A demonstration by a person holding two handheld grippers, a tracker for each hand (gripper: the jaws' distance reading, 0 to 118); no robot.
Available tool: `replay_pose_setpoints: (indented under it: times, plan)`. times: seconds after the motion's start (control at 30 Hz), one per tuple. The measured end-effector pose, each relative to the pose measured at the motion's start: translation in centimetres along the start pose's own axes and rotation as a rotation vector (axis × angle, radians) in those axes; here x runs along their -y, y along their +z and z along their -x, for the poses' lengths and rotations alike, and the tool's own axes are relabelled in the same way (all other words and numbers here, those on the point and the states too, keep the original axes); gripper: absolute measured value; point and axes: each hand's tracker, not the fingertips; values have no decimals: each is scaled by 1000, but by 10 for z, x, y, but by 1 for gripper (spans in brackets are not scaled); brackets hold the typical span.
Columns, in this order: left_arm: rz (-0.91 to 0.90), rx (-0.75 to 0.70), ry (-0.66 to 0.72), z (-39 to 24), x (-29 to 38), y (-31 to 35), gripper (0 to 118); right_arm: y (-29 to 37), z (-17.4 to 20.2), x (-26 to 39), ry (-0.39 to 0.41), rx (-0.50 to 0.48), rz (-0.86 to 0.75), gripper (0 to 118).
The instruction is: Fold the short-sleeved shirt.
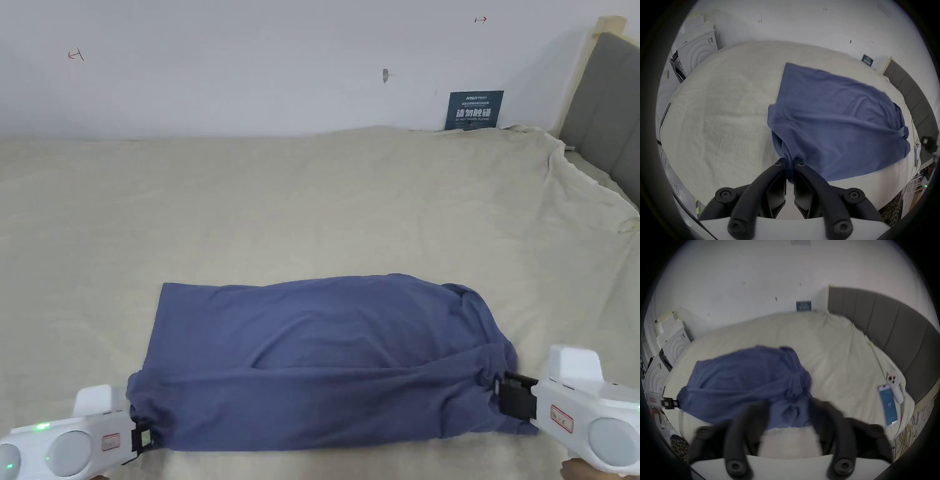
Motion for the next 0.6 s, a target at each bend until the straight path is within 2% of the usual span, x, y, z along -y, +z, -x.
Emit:
replay_pose_setpoints:
  times: [0.03,0.07,0.17,0.27,0.3,0.43,0.5,0.57,0.6]
  plan:
    - [-11,7,9,2,-3,5,5,-10,-4,2,-29,-2,24,78]
    - [-21,12,20,4,-5,8,5,-17,-6,3,-31,11,34,79]
    - [-38,36,51,10,-12,13,5,-44,-12,6,-7,54,82,79]
    - [-37,59,89,11,-15,15,5,-68,-18,10,-51,43,150,76]
    - [-37,60,94,10,-15,14,5,-73,-19,12,-61,39,162,71]
    - [-25,49,85,11,-13,8,5,-74,-5,22,-63,20,187,42]
    - [-18,48,88,12,-10,6,5,-74,-8,22,-48,16,173,13]
    - [-14,45,91,12,-6,6,5,-70,-6,21,-47,-29,168,12]
    - [-14,44,92,13,-4,6,5,-67,-6,20,-20,-10,167,11]
